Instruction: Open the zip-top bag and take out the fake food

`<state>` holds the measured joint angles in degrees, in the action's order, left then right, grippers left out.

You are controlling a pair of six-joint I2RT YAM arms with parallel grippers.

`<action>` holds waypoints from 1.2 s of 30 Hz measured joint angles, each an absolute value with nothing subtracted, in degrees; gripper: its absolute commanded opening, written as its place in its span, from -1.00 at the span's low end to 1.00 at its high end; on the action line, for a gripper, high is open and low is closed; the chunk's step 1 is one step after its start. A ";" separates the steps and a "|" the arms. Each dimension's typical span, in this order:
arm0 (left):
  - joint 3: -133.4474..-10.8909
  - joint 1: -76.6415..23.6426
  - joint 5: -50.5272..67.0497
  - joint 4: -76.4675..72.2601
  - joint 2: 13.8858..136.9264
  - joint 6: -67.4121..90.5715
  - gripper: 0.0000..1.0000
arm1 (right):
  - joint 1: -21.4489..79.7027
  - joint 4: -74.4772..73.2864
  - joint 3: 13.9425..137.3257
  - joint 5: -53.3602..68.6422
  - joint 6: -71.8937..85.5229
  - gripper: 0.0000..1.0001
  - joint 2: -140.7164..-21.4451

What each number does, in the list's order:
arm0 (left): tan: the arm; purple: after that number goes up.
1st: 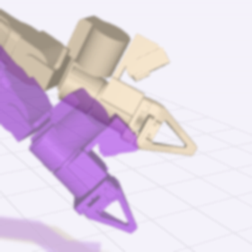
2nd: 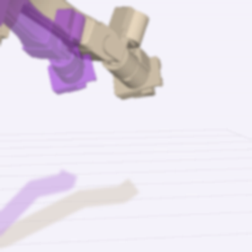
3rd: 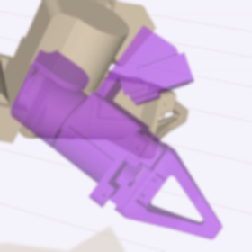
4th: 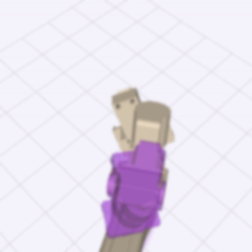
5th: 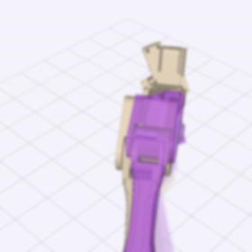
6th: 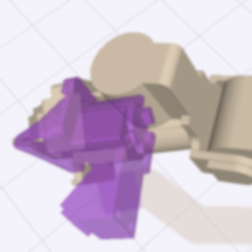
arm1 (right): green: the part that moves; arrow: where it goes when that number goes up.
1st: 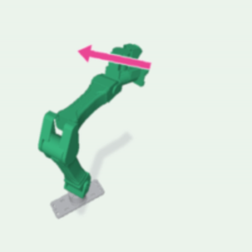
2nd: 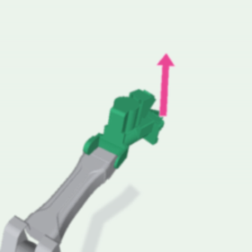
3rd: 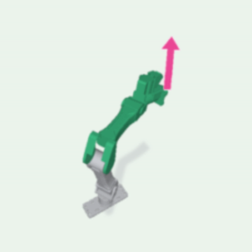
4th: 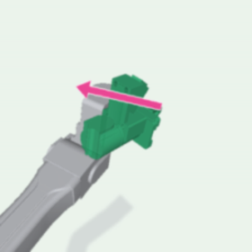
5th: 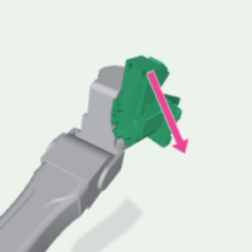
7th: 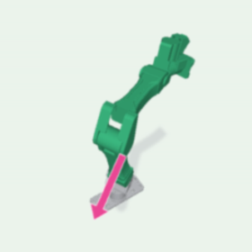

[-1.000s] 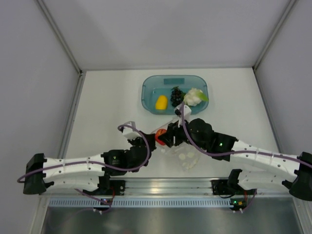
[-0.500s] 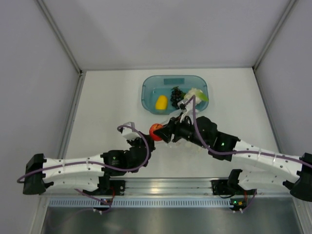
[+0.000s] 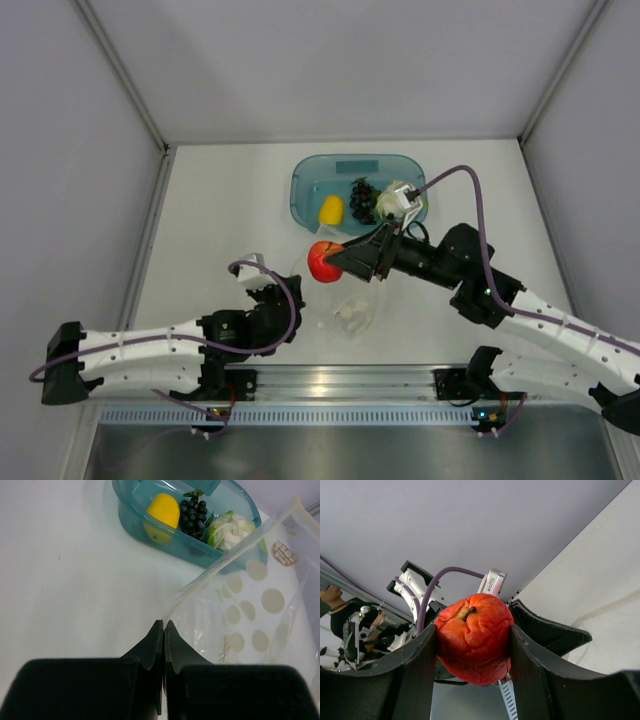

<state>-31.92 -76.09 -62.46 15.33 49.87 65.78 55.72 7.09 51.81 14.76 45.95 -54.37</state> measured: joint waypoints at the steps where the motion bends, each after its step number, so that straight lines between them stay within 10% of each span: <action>1: -31.92 -76.09 -62.50 15.55 49.74 65.71 -1.00 | 55.24 8.73 50.57 14.31 46.52 -0.60 -53.04; 20: -33.12 -66.81 -60.73 23.40 42.85 56.10 -1.00 | 24.08 -9.26 73.82 1.19 28.67 -0.47 -82.43; 36: -50.74 -56.25 -59.88 42.09 38.70 46.92 -1.00 | 25.08 -21.12 110.83 1.63 22.00 0.09 -123.72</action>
<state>-50.74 -56.25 -59.88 42.09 38.70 46.92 25.08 -21.12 110.83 1.63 22.00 -123.72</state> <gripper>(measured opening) 0.021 0.520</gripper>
